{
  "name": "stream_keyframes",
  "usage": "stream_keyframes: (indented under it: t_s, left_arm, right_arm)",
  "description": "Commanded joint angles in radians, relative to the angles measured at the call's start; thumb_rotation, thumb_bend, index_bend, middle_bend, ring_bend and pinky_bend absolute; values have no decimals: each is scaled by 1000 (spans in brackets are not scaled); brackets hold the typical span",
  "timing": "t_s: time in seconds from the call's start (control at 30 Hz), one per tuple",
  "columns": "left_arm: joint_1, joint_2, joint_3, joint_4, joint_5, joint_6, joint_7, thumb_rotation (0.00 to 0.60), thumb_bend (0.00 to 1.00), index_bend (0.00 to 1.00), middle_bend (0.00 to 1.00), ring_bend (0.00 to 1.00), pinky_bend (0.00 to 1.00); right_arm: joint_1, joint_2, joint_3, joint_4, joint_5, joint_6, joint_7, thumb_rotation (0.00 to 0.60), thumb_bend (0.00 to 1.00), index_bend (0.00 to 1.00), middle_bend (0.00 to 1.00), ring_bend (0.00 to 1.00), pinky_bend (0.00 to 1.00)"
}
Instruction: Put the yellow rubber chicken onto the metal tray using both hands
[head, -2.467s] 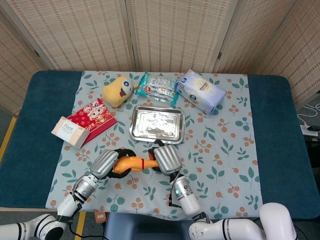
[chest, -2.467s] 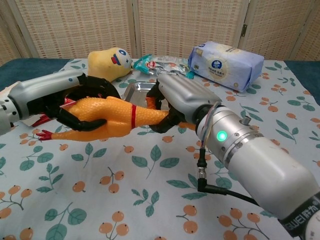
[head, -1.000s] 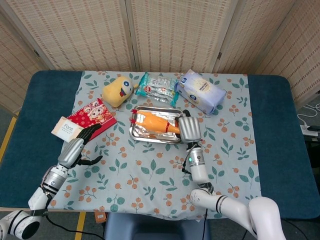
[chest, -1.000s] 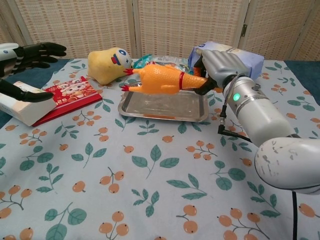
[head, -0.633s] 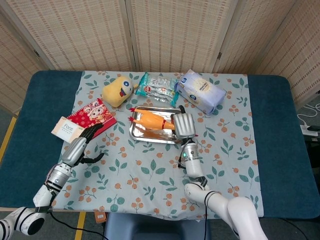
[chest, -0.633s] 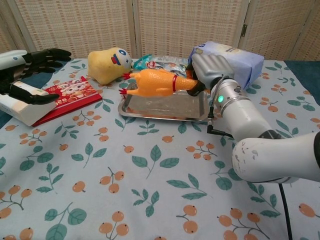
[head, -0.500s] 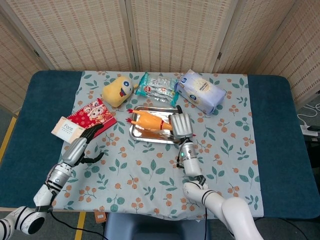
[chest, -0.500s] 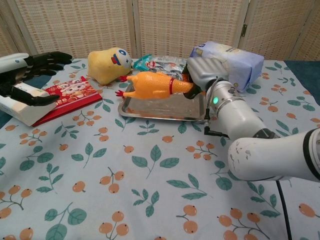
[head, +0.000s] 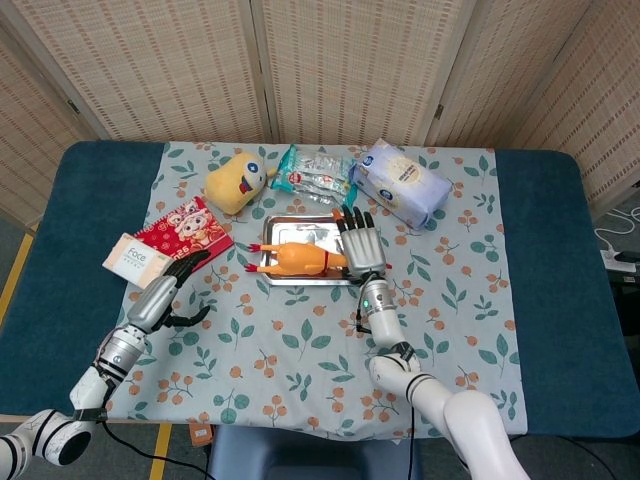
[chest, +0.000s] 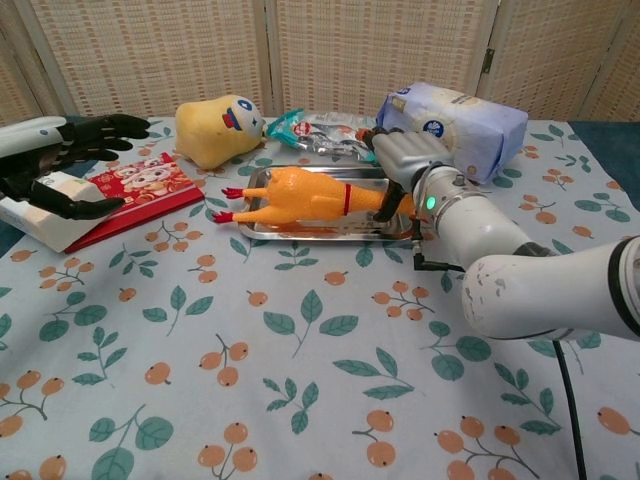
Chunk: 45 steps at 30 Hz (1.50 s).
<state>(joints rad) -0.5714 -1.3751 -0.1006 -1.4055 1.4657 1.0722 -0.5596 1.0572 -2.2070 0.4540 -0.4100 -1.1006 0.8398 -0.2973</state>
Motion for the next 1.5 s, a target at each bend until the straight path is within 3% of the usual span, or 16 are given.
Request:
stream_keyframes:
  t_s: [0.03, 0.17, 0.27, 0.4, 0.63, 0.77, 0.87, 0.97, 1.1, 1.27, 1.37, 1.5]
  left_arm:
    - [0, 2, 1, -3, 1, 1, -1, 600, 357, 0, 0, 0, 20]
    - [2, 13, 1, -20, 3, 6, 10, 600, 357, 0, 0, 0, 21]
    - [4, 23, 0, -39, 0, 9, 20, 600, 357, 0, 0, 0, 20]
    - [5, 30, -1, -65, -5, 9, 42, 600, 357, 0, 0, 0, 21]
    - [8, 39, 1, -112, -13, 11, 88, 600, 357, 0, 0, 0, 21]
    - [22, 86, 20, -158, -23, 5, 170, 600, 356, 0, 0, 0, 20]
    - [35, 166, 59, -207, -79, -49, 327, 600, 356, 0, 0, 0, 20]
    - [112, 178, 81, -220, -131, 66, 529, 600, 357, 0, 0, 0, 20]
    - [239, 152, 121, -177, -92, 280, 658, 600, 370, 0, 0, 0, 20]
    - [399, 123, 163, -87, -45, 497, 638, 600, 375, 0, 0, 0, 10]
    - [441, 154, 178, -113, 7, 565, 613, 600, 379, 0, 0, 0, 9]
    - [475, 199, 201, -157, 50, 593, 595, 600, 382, 0, 0, 0, 10]
  right_arm:
    - [-4, 20, 5, -22, 9, -6, -16, 600, 47, 0, 0, 0, 6]
    - [-48, 135, 8, -180, 46, -90, -41, 600, 1, 0, 0, 0, 0]
    - [-112, 270, 7, -406, 99, -136, -73, 600, 0, 0, 0, 0, 0]
    - [-175, 424, -3, -662, 170, -143, -114, 600, 0, 0, 0, 0, 0]
    - [-218, 613, -42, -957, 255, -121, -150, 600, 0, 0, 0, 0, 0]
    - [-275, 696, -76, -1114, 178, -19, -133, 600, 0, 0, 0, 0, 0]
    - [-347, 744, -142, -1214, 46, 127, -155, 600, 0, 0, 0, 0, 0]
    - [-461, 799, -248, -1314, -115, 315, -186, 600, 0, 0, 0, 0, 0]
    - [-617, 860, -388, -1371, -261, 511, -180, 600, 0, 0, 0, 0, 0]
    - [-802, 913, -518, -1329, -394, 727, -88, 600, 0, 0, 0, 0, 0]
    - [-887, 934, -559, -1281, -454, 835, -29, 600, 0, 0, 0, 0, 0]
    - [-948, 967, -576, -1244, -454, 874, 34, 600, 0, 0, 0, 0, 0]
